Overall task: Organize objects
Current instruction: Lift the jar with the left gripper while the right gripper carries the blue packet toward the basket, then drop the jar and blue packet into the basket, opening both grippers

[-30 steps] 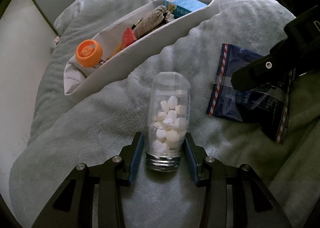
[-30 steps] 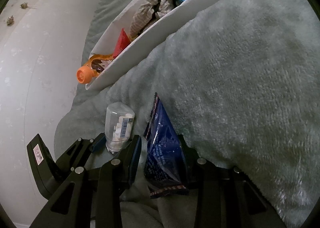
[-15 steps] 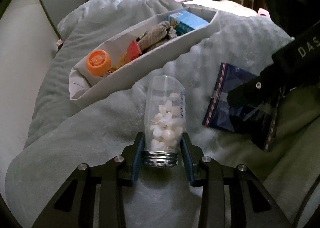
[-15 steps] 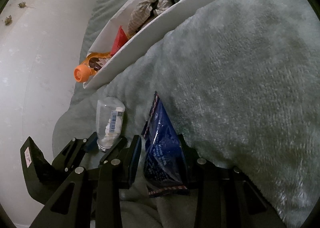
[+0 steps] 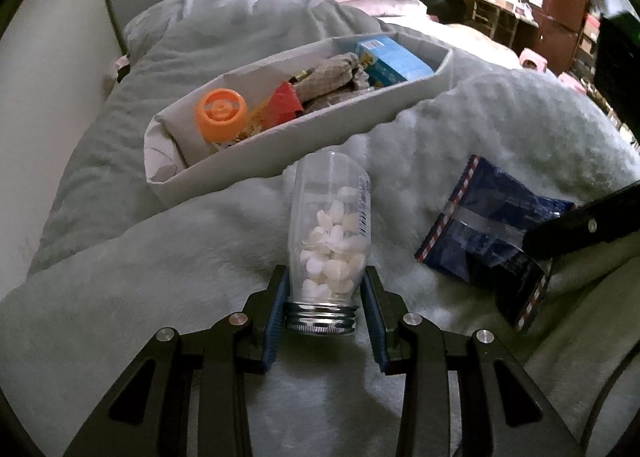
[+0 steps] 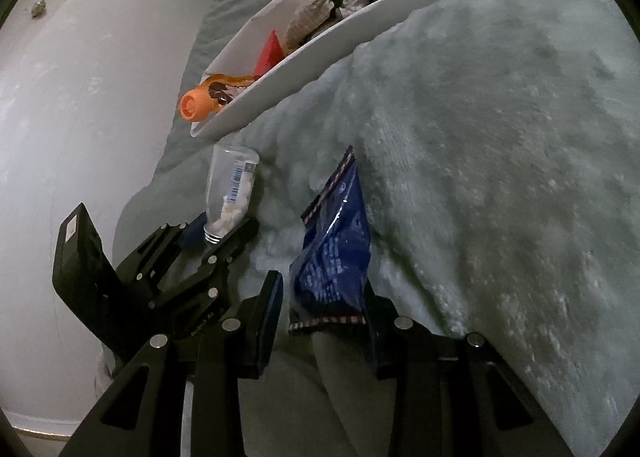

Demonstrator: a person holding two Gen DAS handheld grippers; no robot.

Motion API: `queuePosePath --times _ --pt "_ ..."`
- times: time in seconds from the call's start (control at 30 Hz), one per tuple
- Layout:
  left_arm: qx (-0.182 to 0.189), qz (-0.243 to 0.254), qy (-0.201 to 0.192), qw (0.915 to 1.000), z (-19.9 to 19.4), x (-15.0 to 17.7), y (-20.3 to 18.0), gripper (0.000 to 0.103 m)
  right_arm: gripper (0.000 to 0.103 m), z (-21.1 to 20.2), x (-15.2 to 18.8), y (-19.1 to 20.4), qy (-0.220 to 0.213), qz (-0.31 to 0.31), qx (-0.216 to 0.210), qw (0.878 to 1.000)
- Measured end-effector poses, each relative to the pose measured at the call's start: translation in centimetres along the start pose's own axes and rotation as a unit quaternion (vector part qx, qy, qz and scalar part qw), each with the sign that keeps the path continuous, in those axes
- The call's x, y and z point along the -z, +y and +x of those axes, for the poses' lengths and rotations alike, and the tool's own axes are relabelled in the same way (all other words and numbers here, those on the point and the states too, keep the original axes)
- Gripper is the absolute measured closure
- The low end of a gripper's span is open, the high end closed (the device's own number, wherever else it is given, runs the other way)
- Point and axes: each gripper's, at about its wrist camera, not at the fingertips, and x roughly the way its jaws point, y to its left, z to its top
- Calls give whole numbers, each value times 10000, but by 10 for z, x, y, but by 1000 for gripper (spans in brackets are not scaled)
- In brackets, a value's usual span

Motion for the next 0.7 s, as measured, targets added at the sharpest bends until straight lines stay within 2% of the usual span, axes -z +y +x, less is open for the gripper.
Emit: queuePosePath --times 0.13,0.17,0.27,0.43,0.57,0.7 --pt "132 -231 -126 9996 -8 -1 8 67 81 -18 6 0 -582 106 254 9979" --pt "203 -312 -142 9992 -9 -2 11 67 87 -21 7 -3 -663 155 251 9974" --pt "316 -499 -267 9979 -20 -5 18 68 89 -25 8 -9 -797 276 59 9964" --pt "335 -704 -622 9950 -57 -19 29 68 89 -61 14 8 -1468 -10 -223 9889" --pt "671 -1092 -778 9887 -76 -47 53 68 89 -88 1 33 -1766 -154 -673 9819" --pt "835 -1481 -891 9814 -76 -94 77 68 89 -95 -32 52 -1879 -338 -268 9812"
